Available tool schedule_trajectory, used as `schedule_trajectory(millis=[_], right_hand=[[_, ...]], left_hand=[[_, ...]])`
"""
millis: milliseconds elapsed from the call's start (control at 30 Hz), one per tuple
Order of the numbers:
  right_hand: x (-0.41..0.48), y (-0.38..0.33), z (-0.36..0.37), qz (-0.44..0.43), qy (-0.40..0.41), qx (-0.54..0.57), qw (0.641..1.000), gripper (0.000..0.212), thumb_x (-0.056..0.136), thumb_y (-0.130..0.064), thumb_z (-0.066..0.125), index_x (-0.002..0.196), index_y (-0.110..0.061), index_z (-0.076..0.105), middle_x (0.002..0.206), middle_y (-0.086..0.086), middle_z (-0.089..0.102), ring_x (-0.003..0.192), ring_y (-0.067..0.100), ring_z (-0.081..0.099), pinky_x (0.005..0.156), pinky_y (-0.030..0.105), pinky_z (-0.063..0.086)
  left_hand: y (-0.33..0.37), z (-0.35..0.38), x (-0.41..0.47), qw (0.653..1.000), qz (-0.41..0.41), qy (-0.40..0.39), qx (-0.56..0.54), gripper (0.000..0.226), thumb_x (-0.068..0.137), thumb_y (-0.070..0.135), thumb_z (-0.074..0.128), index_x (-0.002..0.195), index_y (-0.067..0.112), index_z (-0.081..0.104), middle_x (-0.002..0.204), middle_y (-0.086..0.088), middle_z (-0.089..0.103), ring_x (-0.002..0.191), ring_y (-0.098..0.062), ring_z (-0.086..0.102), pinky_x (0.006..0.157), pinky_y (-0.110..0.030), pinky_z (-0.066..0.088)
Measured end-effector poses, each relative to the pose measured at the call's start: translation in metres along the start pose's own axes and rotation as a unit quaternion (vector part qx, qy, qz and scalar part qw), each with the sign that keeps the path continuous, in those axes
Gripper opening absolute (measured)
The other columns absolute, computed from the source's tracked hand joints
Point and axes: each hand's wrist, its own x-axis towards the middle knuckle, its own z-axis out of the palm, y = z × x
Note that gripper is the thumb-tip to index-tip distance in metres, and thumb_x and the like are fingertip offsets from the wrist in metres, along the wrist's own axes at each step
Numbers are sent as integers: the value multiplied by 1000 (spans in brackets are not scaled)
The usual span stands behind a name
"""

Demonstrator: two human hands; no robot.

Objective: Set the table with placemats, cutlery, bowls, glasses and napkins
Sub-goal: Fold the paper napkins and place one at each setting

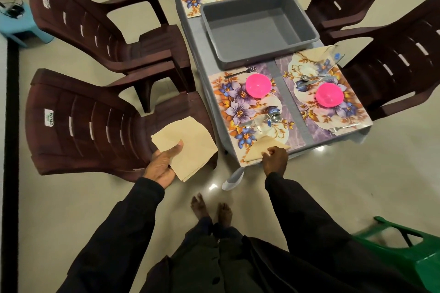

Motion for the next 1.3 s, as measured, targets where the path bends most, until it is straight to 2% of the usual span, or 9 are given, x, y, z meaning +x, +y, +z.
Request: schedule_trajectory(millis=[167,400,600,733,833,967,1067,1167,1300], right_hand=[[4,8,2,-96,-2,-107,990,28,88,-20,78,112,-11,65,119,13,59,117,30,50,91,40,49],[-2,8,-5,-204,13,-214,955,26,89,-23,76,111,-10,70,114,13,65,105,31,57,86,43,51],[-27,-8,-5,-198,30,-144,969,24,92,-18,72,113,-7,69,114,15,67,108,32,59,89,45,52],[-79,-39,1,-245,-1,-72,967,22,92,-20,72,112,-11,67,107,8,68,99,24,63,83,33,52],[-129,-93,17,-336,-53,-55,939,16,92,-18,72,107,-14,70,101,2,69,92,17,64,82,27,53],[-218,-207,48,-416,-117,-7,902,12,95,-26,68,104,-18,73,96,-10,68,84,-3,61,77,2,43],[-276,-280,80,-421,-183,50,887,16,96,-33,67,102,-20,75,92,-17,69,87,-7,64,75,5,46],[-324,-338,123,-386,-253,91,882,23,86,-33,80,102,-16,76,87,-11,73,79,0,67,71,17,54],[-378,-397,176,-380,-276,119,875,33,75,-26,89,103,-14,76,76,-6,67,69,8,60,64,26,51]], left_hand=[[-2,-2,-9,1000,11,6,11,44,95,-1,65,137,13,61,127,-11,72,111,-23,72,84,-41,63],[2,-12,-22,1000,21,-7,6,36,95,0,65,127,17,66,126,-9,73,115,-24,70,91,-44,60],[19,-32,-29,1000,27,-8,-5,41,94,0,66,133,14,63,127,-11,72,118,-25,69,92,-43,60],[38,-57,-36,999,17,-19,-21,36,95,1,65,129,16,65,124,-11,73,118,-26,68,90,-44,59],[61,-86,-42,999,19,-35,-31,35,96,2,64,129,16,65,125,-11,73,120,-27,66,94,-47,55],[110,-144,-52,998,33,-55,-19,40,97,5,64,136,13,61,130,-14,70,127,-29,62,102,-48,51],[153,-194,-61,995,47,-88,-7,46,98,9,64,143,13,56,134,-15,68,131,-32,59,102,-48,51],[196,-245,-74,990,75,-118,-20,45,100,8,62,144,13,54,138,-18,64,133,-35,58,111,-54,45],[248,-310,-91,985,114,-121,-50,43,102,6,57,144,12,54,138,-16,65,128,-33,62,96,-47,56]])
